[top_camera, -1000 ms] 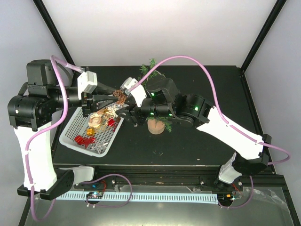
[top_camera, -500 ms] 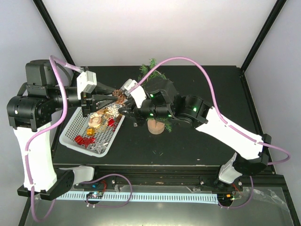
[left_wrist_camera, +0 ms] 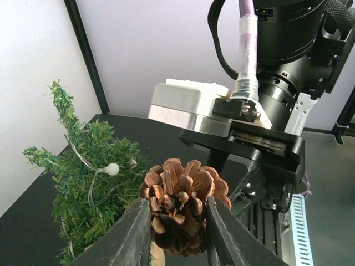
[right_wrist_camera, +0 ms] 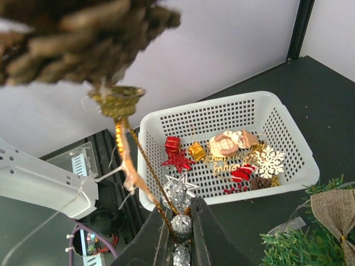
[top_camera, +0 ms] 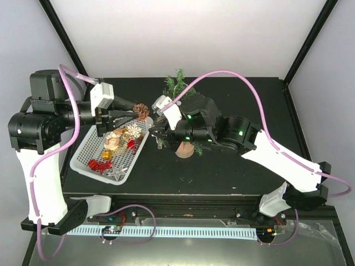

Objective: Decorate the small christmas tree

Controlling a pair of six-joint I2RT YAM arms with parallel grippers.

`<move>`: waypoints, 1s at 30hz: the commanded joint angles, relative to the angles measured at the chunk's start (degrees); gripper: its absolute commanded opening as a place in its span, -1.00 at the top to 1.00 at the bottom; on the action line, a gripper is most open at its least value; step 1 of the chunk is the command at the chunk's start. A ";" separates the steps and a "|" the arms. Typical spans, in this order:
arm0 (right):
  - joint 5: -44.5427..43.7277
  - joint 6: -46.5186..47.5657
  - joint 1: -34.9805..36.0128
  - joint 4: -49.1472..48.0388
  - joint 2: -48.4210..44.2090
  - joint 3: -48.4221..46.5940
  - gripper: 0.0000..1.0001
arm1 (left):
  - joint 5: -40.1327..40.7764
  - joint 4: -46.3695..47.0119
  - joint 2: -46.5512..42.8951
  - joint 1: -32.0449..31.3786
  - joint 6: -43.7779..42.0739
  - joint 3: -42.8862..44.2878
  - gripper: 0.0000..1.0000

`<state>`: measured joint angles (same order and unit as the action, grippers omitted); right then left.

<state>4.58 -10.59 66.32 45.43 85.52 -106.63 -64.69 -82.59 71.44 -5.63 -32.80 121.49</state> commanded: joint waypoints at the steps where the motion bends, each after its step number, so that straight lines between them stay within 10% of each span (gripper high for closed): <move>1: -1.46 0.44 0.35 1.23 -1.94 1.38 0.85 | -0.36 1.73 0.83 0.45 0.01 2.23 0.42; 22: 0.84 2.20 0.38 6.99 -0.85 -4.35 0.95 | -2.43 0.92 3.87 0.46 -2.20 2.03 0.39; 30: 3.41 2.31 0.36 14.07 0.59 -14.36 0.95 | -6.53 -2.56 -0.50 0.38 -9.96 -7.80 -0.56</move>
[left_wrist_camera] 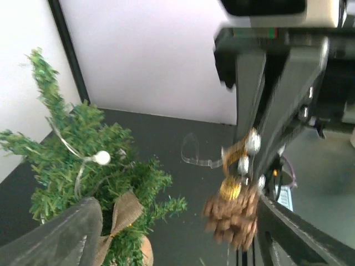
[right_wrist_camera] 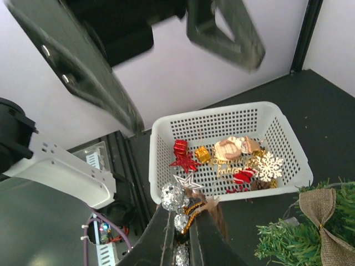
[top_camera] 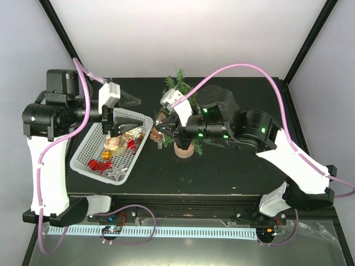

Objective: Decorate the small christmas tree

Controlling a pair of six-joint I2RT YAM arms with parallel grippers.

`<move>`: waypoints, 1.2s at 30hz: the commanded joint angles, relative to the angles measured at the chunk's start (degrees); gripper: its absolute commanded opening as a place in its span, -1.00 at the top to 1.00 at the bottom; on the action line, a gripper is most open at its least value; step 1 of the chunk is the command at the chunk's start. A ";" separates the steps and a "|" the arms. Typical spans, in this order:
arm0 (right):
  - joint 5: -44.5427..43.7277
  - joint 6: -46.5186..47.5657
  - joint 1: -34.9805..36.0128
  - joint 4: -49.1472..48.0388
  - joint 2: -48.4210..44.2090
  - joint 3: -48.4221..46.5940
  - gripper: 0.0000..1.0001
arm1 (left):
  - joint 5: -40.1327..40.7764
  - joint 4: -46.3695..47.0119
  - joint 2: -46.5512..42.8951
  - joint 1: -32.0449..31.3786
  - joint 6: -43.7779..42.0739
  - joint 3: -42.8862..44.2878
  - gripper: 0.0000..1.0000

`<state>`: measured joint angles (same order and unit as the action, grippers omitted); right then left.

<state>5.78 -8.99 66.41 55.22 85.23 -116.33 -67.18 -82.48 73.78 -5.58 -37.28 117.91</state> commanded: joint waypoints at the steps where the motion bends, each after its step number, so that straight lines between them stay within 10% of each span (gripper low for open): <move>1: 2.80 0.51 0.25 5.08 1.04 -5.71 0.95 | -5.03 -2.37 -3.73 0.33 -6.08 -5.51 -0.68; 8: 4.34 -0.60 0.25 9.77 1.46 -10.30 0.95 | -9.14 -0.53 -5.34 -1.53 -8.52 -10.77 -0.98; 36: 6.50 -1.82 0.29 12.39 4.47 -16.36 0.95 | -4.57 -2.02 2.60 -16.24 -12.29 -8.83 -0.82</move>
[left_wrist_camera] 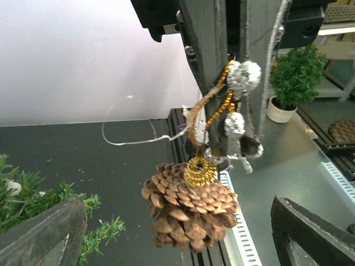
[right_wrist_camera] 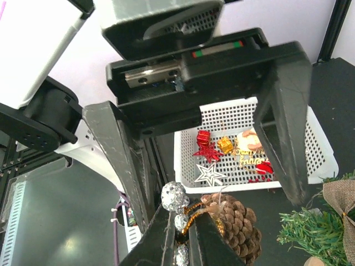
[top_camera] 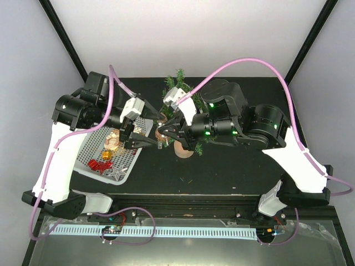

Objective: Decorate the small christmas tree

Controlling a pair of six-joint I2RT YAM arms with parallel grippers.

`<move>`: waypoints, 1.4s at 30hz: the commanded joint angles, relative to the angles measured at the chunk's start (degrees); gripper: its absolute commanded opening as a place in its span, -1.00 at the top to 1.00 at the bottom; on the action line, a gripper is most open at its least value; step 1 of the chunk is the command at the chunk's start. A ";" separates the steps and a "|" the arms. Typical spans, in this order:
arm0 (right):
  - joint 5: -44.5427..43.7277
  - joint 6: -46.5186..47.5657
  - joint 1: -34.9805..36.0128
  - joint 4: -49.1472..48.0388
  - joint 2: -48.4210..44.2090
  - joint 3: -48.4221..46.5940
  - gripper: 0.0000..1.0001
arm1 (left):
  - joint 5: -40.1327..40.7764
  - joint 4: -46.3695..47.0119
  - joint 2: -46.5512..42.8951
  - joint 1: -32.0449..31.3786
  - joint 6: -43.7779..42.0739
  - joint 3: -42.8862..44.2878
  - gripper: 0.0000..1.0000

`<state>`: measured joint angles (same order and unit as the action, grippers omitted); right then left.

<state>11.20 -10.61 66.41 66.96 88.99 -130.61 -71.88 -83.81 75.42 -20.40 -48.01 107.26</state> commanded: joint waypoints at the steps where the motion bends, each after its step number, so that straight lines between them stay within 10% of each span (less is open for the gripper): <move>1: 1.18 -0.11 0.30 0.84 0.93 -2.27 0.95 | 0.34 -0.62 1.27 -1.86 -1.56 2.07 -0.82; 17: 1.75 0.16 0.25 3.03 0.78 -1.96 0.95 | 1.90 0.92 3.92 -4.10 -0.03 4.44 0.11; 42: -1.75 -3.71 0.30 3.88 -7.58 10.19 0.94 | 9.43 3.76 0.93 -2.71 3.43 7.34 0.18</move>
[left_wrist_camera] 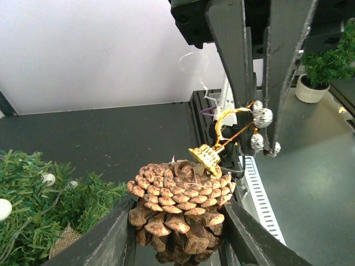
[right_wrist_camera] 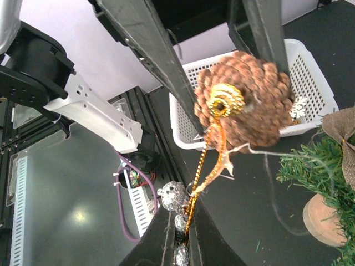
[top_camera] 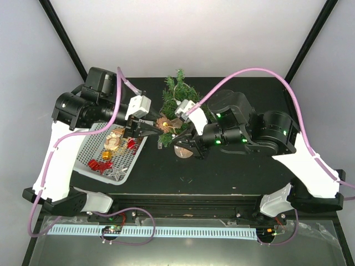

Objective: Decorate the small christmas tree

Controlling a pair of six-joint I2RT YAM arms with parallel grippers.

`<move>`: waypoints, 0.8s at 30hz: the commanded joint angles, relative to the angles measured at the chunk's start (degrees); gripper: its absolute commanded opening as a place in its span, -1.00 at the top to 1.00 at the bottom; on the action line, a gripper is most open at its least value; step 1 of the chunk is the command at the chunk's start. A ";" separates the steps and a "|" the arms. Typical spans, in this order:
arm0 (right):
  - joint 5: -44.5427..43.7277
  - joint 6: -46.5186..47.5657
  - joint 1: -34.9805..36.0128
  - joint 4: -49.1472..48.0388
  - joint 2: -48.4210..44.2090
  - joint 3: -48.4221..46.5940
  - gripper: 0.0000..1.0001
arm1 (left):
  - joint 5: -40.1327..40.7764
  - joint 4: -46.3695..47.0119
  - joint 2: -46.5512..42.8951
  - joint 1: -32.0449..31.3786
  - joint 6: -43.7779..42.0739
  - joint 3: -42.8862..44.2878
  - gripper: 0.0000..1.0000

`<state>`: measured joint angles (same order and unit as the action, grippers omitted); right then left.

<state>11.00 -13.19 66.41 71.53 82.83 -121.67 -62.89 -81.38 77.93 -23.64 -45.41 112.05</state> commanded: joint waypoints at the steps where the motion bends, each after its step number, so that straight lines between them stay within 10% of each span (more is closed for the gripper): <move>1: -1.75 -1.26 0.29 -0.62 -1.51 1.46 0.93 | 0.44 1.48 -1.69 0.54 0.97 2.82 0.18; 24: -0.29 -2.21 0.30 1.51 -0.68 0.01 0.75 | 1.01 2.95 -1.55 1.14 3.09 6.51 0.16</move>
<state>10.46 -14.70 66.41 72.90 83.20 -121.05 -61.76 -79.90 76.82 -22.92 -43.16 116.79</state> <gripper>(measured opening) 0.123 0.421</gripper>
